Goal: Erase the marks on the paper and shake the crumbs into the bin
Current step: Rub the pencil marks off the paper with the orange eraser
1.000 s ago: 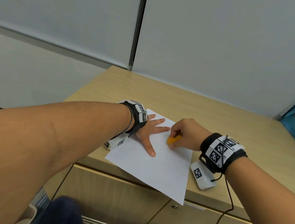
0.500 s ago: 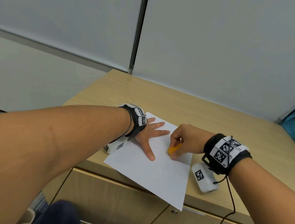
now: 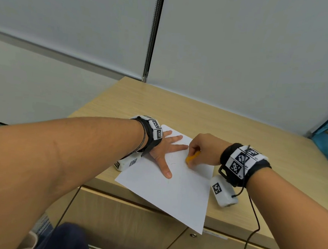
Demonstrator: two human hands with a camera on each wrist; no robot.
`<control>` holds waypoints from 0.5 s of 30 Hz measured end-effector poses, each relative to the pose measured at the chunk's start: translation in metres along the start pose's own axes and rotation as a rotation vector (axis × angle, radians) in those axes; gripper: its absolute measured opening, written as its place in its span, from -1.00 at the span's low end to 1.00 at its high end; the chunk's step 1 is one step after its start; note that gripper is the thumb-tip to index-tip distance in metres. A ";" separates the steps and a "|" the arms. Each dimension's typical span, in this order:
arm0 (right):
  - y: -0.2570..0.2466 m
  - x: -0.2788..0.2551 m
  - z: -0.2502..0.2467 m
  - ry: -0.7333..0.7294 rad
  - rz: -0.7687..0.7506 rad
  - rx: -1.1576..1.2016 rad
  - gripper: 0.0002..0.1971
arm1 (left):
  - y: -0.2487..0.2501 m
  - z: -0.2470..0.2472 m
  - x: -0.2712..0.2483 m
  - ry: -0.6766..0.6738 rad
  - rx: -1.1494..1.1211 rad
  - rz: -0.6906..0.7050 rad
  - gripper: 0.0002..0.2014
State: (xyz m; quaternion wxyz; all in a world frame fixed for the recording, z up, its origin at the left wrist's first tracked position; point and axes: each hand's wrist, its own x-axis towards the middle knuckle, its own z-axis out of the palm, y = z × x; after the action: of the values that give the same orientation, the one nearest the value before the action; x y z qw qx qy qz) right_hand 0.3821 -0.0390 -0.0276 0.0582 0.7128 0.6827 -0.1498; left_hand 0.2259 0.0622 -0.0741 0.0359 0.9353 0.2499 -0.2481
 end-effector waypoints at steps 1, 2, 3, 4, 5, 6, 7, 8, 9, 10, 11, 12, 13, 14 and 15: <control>0.001 0.001 0.003 0.082 0.006 -0.006 -0.85 | 0.000 0.000 0.001 0.000 0.001 0.002 0.30; 0.002 0.001 0.006 0.134 0.002 0.002 -0.86 | 0.001 0.000 0.001 -0.001 0.003 0.001 0.31; 0.003 -0.001 0.008 0.139 -0.009 0.020 -0.86 | 0.001 -0.001 0.001 -0.002 0.009 -0.002 0.31; 0.004 -0.004 0.008 0.098 -0.028 0.048 -0.85 | 0.001 -0.001 0.001 -0.005 0.013 -0.006 0.31; 0.004 -0.008 0.007 0.016 -0.042 0.081 -0.83 | 0.001 -0.001 0.000 -0.007 0.010 -0.010 0.30; 0.003 -0.013 0.004 -0.082 -0.048 0.113 -0.80 | 0.001 0.000 0.000 -0.005 0.004 -0.012 0.28; 0.002 -0.016 0.002 -0.156 -0.050 0.130 -0.79 | 0.001 0.000 -0.001 -0.003 -0.002 -0.012 0.27; 0.002 -0.016 0.001 -0.176 -0.050 0.129 -0.79 | 0.001 0.001 0.000 -0.002 -0.008 -0.011 0.26; 0.003 -0.014 0.001 -0.140 -0.044 0.110 -0.80 | 0.000 0.001 0.000 0.000 -0.010 -0.008 0.27; 0.003 -0.011 0.002 -0.064 -0.030 0.084 -0.82 | 0.000 0.001 0.001 0.002 -0.007 -0.003 0.29; 0.003 -0.006 0.005 0.033 -0.005 0.063 -0.84 | 0.000 0.001 0.001 0.003 0.000 0.002 0.30; 0.004 -0.003 0.008 0.122 0.025 0.057 -0.84 | -0.001 0.000 0.002 -0.001 0.004 0.006 0.30; 0.004 0.000 0.010 0.180 0.048 0.065 -0.84 | -0.001 0.000 0.002 -0.005 0.007 0.006 0.30; 0.004 0.000 0.011 0.192 0.054 0.077 -0.83 | -0.001 0.000 0.002 -0.007 0.008 0.004 0.29; 0.004 -0.001 0.010 0.154 0.045 0.091 -0.82 | -0.001 0.000 0.001 -0.008 0.004 0.000 0.28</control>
State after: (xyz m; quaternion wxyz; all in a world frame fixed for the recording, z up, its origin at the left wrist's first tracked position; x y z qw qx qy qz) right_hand 0.3853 -0.0432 -0.0369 -0.0234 0.7391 0.6616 -0.1241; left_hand 0.2267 0.0639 -0.0743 0.0350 0.9343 0.2492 -0.2524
